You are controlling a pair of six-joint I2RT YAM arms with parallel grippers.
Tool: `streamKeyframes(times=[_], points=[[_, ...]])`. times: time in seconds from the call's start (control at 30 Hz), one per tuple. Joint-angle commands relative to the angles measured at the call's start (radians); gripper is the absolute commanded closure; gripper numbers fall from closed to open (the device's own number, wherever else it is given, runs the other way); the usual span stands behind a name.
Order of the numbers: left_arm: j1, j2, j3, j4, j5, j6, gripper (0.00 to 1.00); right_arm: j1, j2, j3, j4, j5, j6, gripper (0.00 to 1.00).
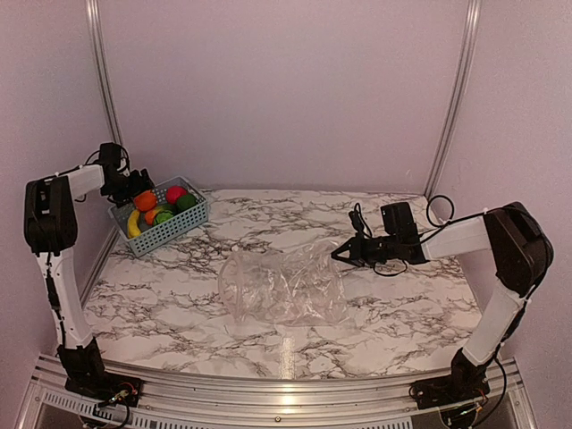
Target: Open the zip-top bag and remove the fake food
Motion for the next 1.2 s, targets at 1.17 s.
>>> streamKeyframes(times=[1.17], points=[[-0.738, -0.622, -0.99, 0.537, 0.468, -0.413, 0.38, -0.009, -0.132, -0.054, -0.003, 0.001, -0.047, 1.0]])
